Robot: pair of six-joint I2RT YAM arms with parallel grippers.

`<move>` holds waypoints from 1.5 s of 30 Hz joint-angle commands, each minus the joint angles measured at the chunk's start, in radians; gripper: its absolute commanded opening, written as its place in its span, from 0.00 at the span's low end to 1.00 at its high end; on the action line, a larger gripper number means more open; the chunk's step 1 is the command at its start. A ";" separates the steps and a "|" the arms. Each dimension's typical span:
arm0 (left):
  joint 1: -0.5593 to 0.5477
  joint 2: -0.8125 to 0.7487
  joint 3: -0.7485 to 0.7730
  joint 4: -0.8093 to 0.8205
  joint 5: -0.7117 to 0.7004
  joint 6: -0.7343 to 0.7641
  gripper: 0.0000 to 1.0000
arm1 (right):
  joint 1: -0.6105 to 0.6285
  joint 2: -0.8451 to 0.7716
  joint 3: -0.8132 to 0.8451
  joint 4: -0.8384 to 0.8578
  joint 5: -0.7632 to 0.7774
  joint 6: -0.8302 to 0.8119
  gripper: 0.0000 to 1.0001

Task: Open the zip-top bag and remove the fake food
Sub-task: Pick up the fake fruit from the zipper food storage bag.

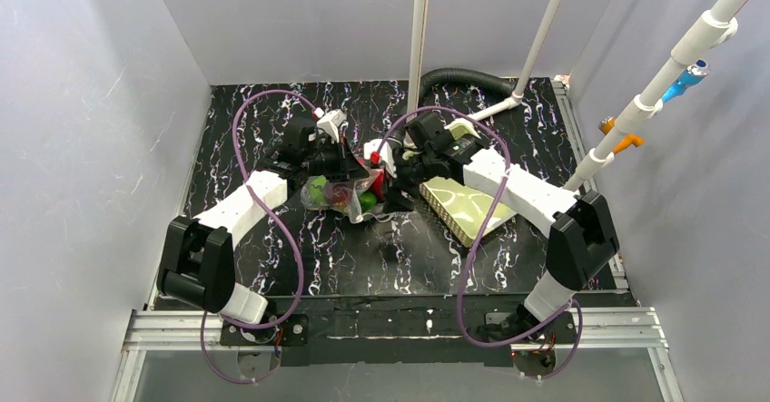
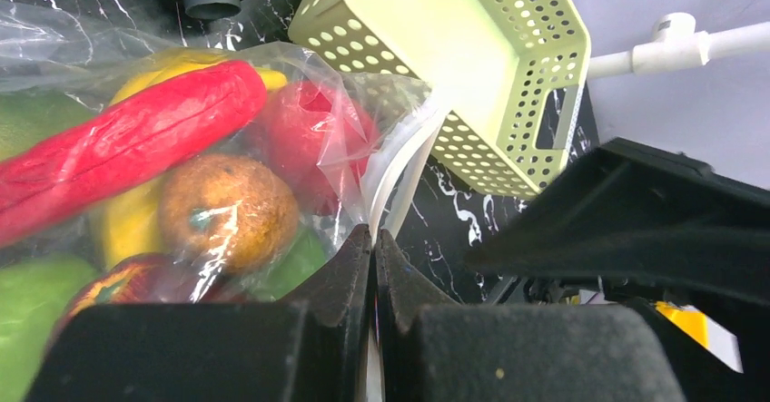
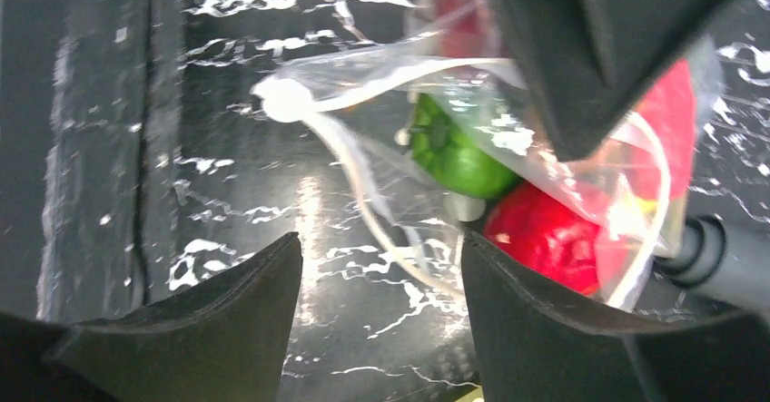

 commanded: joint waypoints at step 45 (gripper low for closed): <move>0.038 0.034 0.001 0.116 0.153 -0.084 0.00 | 0.032 0.273 0.131 0.384 0.742 0.829 0.83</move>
